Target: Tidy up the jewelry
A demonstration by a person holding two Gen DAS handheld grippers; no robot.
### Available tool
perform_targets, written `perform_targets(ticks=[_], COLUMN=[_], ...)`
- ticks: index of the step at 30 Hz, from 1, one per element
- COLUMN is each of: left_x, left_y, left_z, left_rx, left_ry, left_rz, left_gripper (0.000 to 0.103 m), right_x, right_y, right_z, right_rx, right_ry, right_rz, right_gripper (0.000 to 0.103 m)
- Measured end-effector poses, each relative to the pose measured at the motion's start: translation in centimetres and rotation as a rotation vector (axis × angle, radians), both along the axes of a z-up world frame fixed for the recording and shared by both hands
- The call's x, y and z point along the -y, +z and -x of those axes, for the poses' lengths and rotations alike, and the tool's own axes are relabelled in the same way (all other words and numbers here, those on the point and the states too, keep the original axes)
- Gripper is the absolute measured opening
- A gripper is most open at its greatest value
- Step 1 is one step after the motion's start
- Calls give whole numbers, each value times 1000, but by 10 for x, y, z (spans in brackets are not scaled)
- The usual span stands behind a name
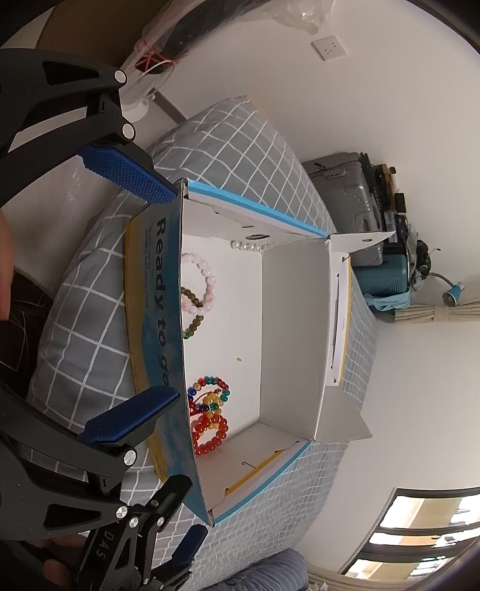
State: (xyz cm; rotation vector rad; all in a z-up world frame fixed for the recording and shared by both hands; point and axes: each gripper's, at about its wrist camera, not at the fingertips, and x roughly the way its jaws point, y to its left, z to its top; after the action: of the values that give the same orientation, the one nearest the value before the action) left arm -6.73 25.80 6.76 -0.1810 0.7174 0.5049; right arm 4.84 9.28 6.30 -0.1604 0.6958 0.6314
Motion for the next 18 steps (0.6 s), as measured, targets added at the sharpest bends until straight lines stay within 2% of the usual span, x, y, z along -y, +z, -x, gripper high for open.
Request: perform_targets(ticks=[18], left_x=[-2], left_y=[-2], left_z=[-3], left_rx=[-1], left_ry=[11], left_rz=[13], left_gripper=[97], right_x=[1], right_y=[1], right_z=[-3], right_rx=[-1], right_ry=[-5], right_rz=[-5], right_gripper=[95])
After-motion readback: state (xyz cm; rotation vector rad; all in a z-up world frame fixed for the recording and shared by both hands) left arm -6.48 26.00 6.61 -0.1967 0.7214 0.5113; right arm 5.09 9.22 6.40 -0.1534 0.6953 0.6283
